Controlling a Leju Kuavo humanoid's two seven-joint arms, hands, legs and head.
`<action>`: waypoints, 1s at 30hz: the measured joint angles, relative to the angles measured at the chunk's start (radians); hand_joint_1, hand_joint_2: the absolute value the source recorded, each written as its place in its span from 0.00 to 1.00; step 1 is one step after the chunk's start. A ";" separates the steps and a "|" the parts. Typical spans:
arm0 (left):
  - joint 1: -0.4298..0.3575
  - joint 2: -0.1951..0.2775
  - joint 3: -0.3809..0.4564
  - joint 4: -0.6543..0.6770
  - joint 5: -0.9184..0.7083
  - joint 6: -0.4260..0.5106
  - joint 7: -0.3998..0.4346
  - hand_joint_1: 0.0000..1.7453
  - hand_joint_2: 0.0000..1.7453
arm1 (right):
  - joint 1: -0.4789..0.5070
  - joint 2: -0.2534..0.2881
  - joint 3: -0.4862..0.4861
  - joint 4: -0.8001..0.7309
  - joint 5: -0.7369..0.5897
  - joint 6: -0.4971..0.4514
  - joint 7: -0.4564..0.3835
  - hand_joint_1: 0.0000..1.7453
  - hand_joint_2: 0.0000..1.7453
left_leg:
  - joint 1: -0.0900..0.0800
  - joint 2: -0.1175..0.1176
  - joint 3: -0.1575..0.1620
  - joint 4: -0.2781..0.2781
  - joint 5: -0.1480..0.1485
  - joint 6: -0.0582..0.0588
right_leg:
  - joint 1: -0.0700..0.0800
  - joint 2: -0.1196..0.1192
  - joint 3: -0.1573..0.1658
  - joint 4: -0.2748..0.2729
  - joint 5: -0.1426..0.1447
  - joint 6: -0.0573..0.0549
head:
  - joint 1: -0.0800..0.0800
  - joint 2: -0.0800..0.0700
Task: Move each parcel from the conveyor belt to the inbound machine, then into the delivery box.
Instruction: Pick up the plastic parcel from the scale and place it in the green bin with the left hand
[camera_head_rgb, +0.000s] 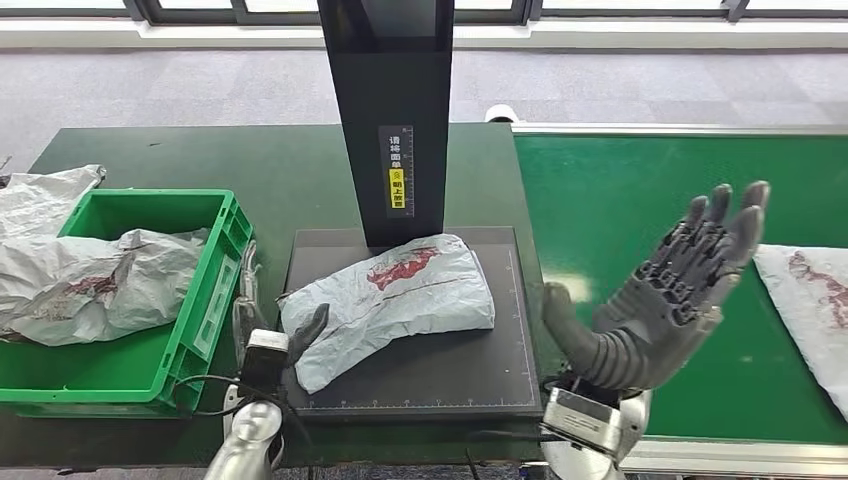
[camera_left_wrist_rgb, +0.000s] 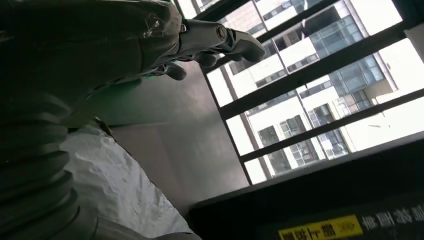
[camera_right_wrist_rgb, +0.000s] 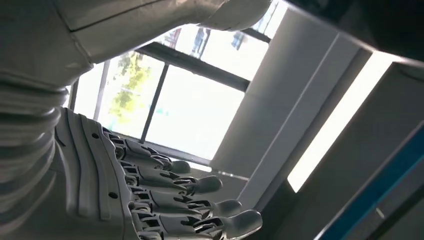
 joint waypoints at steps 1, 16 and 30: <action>-0.024 -0.002 -0.026 0.020 -0.028 0.007 0.019 0.00 1.00 | 0.004 0.000 -0.014 -0.015 -0.008 0.000 0.000 0.00 1.00 | 0.000 0.000 0.000 0.000 0.000 0.000 | 0.000 0.000 0.000 0.000 0.000 0.000 | 0.000 0.000; -0.323 -0.007 -0.396 0.459 0.009 -0.001 0.210 0.00 1.00 | 0.015 0.004 -0.115 -0.035 -0.055 0.001 0.000 0.00 1.00 | 0.000 0.000 0.000 0.000 0.001 0.001 | 0.000 0.001 0.001 0.000 0.002 0.001 | 0.000 0.000; -0.355 -0.007 -0.427 0.546 0.012 -0.003 0.211 0.00 1.00 | 0.016 0.004 -0.123 -0.035 -0.055 0.001 0.000 0.00 1.00 | 0.000 0.000 0.000 0.000 0.001 0.001 | 0.000 0.001 0.001 0.000 0.002 0.001 | 0.000 0.000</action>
